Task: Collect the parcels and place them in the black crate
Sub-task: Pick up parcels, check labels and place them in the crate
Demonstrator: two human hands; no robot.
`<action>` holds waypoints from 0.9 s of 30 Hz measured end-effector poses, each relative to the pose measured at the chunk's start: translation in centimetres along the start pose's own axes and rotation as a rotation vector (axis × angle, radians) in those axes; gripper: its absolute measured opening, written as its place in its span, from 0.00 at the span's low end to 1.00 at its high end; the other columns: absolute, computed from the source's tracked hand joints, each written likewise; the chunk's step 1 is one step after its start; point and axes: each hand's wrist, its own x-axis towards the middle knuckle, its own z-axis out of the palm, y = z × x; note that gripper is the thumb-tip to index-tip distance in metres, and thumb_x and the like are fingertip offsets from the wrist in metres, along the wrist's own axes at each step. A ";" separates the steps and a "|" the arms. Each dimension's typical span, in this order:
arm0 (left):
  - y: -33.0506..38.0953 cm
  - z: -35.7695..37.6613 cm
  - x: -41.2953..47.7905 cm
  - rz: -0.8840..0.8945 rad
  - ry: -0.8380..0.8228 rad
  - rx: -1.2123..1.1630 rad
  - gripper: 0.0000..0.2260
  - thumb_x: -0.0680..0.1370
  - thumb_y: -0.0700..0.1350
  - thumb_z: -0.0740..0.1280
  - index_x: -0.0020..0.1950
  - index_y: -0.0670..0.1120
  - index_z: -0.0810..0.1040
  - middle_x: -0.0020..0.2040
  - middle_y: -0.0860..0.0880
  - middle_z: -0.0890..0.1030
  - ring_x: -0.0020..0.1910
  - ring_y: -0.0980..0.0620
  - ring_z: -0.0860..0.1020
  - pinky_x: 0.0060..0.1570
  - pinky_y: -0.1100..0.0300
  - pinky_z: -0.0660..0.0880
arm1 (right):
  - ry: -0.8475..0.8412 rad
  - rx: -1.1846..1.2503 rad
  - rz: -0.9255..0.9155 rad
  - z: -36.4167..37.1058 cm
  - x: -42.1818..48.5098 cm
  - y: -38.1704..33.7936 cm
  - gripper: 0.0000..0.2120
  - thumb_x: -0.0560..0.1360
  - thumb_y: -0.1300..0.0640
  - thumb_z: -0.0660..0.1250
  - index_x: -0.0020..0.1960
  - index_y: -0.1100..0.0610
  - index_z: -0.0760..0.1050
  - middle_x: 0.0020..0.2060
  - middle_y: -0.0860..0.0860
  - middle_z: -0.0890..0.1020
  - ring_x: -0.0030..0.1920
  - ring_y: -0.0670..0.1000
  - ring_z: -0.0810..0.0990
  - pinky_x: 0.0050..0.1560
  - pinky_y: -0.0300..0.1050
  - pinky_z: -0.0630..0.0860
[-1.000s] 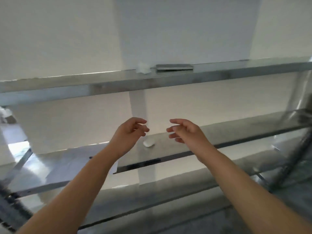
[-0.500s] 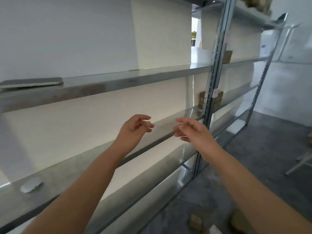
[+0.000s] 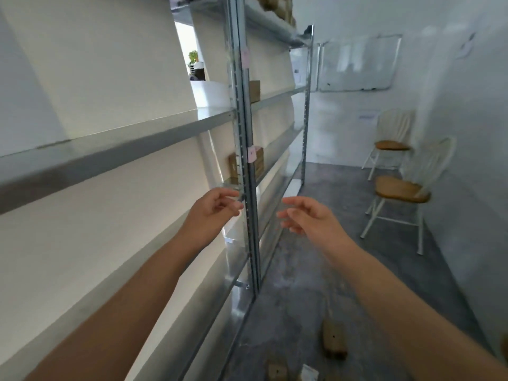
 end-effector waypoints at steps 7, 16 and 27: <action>-3.6 4.4 9.0 0.037 -0.213 -0.094 0.07 0.77 0.42 0.67 0.54 0.49 0.76 0.49 0.47 0.83 0.49 0.52 0.82 0.51 0.63 0.75 | 0.242 -0.058 0.042 -3.7 3.3 2.3 0.09 0.79 0.65 0.59 0.54 0.54 0.73 0.40 0.47 0.82 0.32 0.37 0.80 0.34 0.29 0.73; -9.3 15.9 14.4 -0.024 -0.467 -0.124 0.05 0.79 0.41 0.64 0.54 0.49 0.75 0.46 0.51 0.82 0.44 0.57 0.81 0.46 0.66 0.75 | 0.480 -0.080 0.251 -10.6 4.0 8.6 0.11 0.79 0.63 0.60 0.59 0.58 0.73 0.41 0.47 0.82 0.37 0.44 0.79 0.38 0.33 0.74; -9.4 26.8 20.7 -0.107 -0.402 -0.084 0.10 0.81 0.39 0.61 0.61 0.38 0.73 0.51 0.43 0.81 0.45 0.52 0.80 0.50 0.63 0.75 | 0.445 -0.144 0.290 -23.2 11.4 12.3 0.12 0.78 0.65 0.59 0.61 0.62 0.73 0.46 0.54 0.81 0.37 0.44 0.78 0.33 0.29 0.72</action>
